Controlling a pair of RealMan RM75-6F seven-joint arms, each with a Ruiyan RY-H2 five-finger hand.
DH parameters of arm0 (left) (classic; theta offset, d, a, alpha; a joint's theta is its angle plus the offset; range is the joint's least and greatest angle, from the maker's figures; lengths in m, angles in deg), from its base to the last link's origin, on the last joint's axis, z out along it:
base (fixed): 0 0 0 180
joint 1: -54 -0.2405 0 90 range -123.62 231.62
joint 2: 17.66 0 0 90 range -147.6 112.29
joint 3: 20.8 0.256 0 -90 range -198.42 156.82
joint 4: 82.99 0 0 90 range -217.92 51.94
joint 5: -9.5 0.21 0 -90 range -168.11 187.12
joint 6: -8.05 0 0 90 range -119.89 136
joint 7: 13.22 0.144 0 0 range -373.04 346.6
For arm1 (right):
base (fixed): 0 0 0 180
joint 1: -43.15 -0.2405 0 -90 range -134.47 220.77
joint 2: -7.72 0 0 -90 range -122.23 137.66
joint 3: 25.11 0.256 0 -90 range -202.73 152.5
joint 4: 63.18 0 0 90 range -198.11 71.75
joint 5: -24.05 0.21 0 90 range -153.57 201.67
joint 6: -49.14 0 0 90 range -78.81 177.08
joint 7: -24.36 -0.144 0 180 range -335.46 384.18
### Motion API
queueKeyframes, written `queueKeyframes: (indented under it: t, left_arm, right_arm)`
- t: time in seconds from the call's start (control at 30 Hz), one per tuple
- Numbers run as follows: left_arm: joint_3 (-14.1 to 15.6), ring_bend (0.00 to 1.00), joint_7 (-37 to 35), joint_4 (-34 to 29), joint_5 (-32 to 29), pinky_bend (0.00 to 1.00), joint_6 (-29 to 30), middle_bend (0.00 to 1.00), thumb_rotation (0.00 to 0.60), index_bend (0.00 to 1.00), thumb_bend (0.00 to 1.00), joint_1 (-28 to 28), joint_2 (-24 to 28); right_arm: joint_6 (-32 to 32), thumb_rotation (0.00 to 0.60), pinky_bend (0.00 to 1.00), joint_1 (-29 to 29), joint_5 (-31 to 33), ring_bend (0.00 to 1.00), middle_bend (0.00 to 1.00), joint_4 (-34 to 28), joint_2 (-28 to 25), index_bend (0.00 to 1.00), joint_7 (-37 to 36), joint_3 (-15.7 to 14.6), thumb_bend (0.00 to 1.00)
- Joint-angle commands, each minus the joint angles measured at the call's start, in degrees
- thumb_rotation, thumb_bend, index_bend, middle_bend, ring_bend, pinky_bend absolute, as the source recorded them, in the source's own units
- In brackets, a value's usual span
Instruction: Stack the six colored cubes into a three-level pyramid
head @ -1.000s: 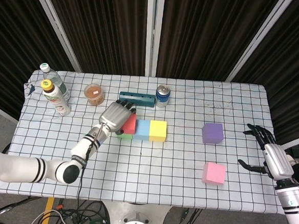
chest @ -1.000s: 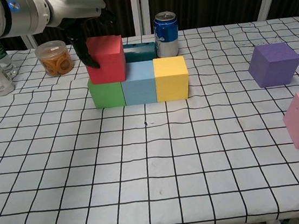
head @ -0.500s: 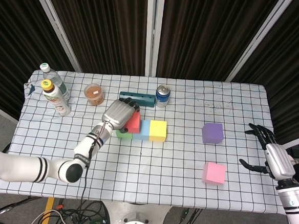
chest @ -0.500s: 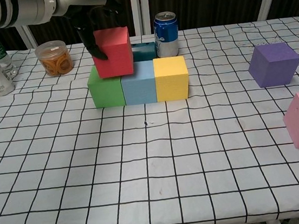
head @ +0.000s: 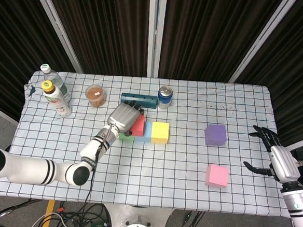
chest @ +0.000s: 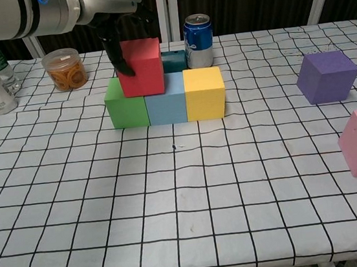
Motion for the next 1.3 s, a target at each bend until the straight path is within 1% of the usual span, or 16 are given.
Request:
queueKeyframes:
  t: [0.03, 1.03, 1.17, 1.3]
  left_arm:
    - [0.09, 0.1, 0.18, 0.16, 0.08, 0.22, 0.13, 0.16, 0.6, 0.34, 0.17, 0.01, 0.0]
    - [0.83, 0.1, 1.0, 1.17, -0.15, 0.22, -0.88, 0.16, 0.6, 0.32, 0.18, 0.46, -0.67]
    - [0.83, 0.1, 1.09, 0.86, -0.12, 0.22, -0.82, 0.16, 0.6, 0.3, 0.18, 0.52, -0.7]
    - [1.06, 0.1, 1.39, 0.81, 0.35, 0.22, -0.57, 0.15, 0.6, 0.24, 0.18, 0.55, -0.84]
  right_arm:
    - [0.05, 0.6, 0.0, 0.0, -0.01, 0.0, 0.21, 0.09, 0.05, 0.0, 0.02, -0.02, 0.13]
    - [0.32, 0.6, 0.0, -0.03, 0.28, 0.0, 0.21, 0.04, 0.17, 0.0, 0.1, 0.19, 0.13]
    - [0.34, 0.6, 0.0, -0.03, 0.23, 0.0, 0.21, 0.08, 0.2, 0.0, 0.1, 0.16, 0.13]
    - [0.17, 0.6, 0.0, 0.07, 0.24, 0.0, 0.21, 0.11, 0.18, 0.0, -0.01, 0.19, 0.13]
